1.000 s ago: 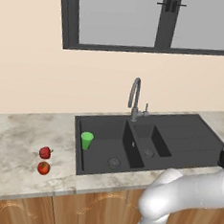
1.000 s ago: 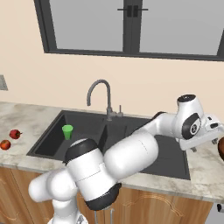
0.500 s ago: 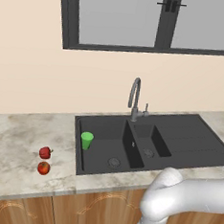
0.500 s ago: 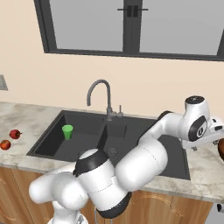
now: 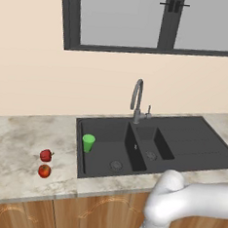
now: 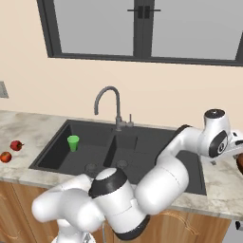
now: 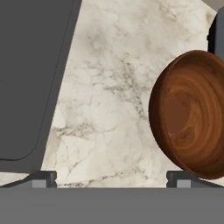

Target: Remove the bell pepper and apple from the sink. Then move the bowl and cup from the counter to the sink for washing.

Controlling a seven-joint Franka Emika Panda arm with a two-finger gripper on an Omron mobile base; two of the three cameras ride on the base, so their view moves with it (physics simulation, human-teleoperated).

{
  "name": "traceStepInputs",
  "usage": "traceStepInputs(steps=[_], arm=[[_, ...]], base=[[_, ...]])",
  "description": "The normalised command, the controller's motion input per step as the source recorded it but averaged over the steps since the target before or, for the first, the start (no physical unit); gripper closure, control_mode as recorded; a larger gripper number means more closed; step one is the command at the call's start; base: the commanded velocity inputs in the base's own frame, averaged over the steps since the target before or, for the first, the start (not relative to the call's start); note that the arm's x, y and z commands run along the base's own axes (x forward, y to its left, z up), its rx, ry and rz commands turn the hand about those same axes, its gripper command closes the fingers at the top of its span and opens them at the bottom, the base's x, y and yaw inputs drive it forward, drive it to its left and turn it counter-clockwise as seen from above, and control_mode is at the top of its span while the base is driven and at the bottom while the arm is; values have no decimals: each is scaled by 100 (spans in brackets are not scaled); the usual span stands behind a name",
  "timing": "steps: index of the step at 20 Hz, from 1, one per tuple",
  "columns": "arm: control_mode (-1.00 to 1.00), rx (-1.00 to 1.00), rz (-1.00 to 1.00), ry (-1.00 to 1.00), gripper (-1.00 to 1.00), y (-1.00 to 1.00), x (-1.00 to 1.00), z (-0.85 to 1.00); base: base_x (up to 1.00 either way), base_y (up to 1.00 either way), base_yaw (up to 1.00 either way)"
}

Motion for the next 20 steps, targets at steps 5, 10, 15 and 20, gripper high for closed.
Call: traceStepInputs(steps=[5, 10, 15, 20], arm=[[-100, 0, 0, 0, -100, -16, 22, -14], [-100, 0, 0, 1, -100, -23, 26, -11], [-100, 0, 0, 3, -100, -24, 26, -10], [-100, 0, 0, 4, -100, -24, 21, -10]], base=[[0, 0, 0], [0, 0, 0], [0, 0, 0], [0, 0, 0]])
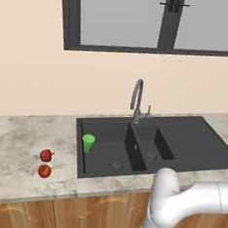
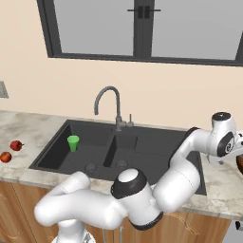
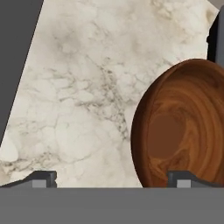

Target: Remove the bell pepper and apple from the sink. Then move the bowl and cup from the counter to the sink for washing.

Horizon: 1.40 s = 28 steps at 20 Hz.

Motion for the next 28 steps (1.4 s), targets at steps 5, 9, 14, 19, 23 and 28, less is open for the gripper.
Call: traceStepInputs(steps=[5, 9, 14, 19, 23, 28], arm=[[-100, 0, 0, 0, -100, -26, 15, -16], [-100, 0, 0, 0, -100, -24, 14, -18], [-100, 0, 0, 0, -100, -17, 12, -18], [-100, 0, 0, 2, -100, -13, 16, -12], [-100, 0, 0, 6, -100, -13, 15, -11], [-100, 0, 0, 6, 100, -10, 6, -7]], base=[[0, 0, 0], [0, 0, 0], [0, 0, 0], [0, 0, 0], [0, 0, 0], [0, 0, 0]])
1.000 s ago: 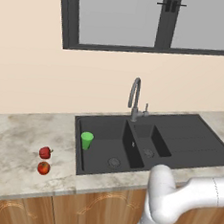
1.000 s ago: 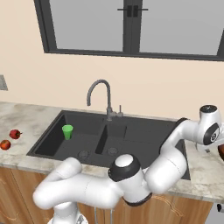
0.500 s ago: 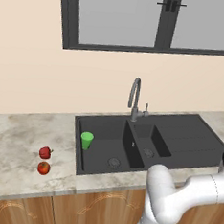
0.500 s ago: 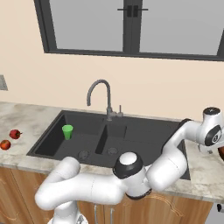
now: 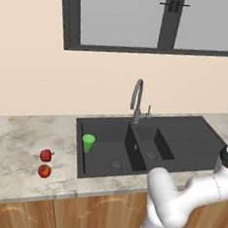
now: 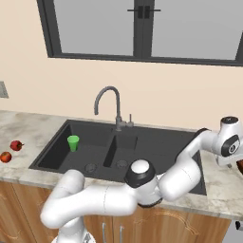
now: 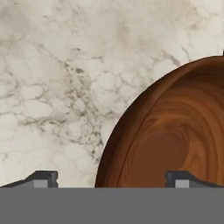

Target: Remove the bell pepper and apple from the sink. Then move the bowl and cup from the counter to the sink for washing.

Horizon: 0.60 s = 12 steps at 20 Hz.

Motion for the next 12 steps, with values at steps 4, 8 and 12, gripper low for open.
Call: traceStepInputs(steps=[4, 8, 12], arm=[[-100, 0, 0, 10, 100, -9, 3, 0], [-100, 0, -1, 17, 100, -2, 0, -1], [-100, 3, 0, 14, 100, 0, -3, -1]], base=[[0, 0, 0], [0, 0, 0], [0, 0, 0]])
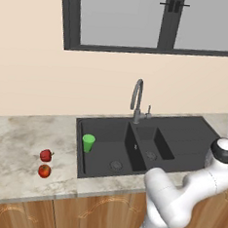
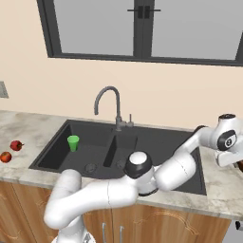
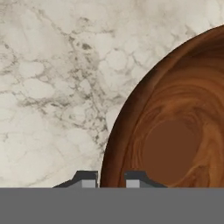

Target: Remove the bell pepper and apple from the sink. Then move the bowl and cup from the counter to the sink for washing.

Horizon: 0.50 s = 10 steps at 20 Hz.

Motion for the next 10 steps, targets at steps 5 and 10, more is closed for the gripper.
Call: traceStepInputs(steps=[5, 10], arm=[[-100, 9, 0, 4, 100, 5, -10, 5], [-100, 14, 0, -2, 100, 12, -13, 21]], base=[[0, 0, 0], [0, 0, 0]])
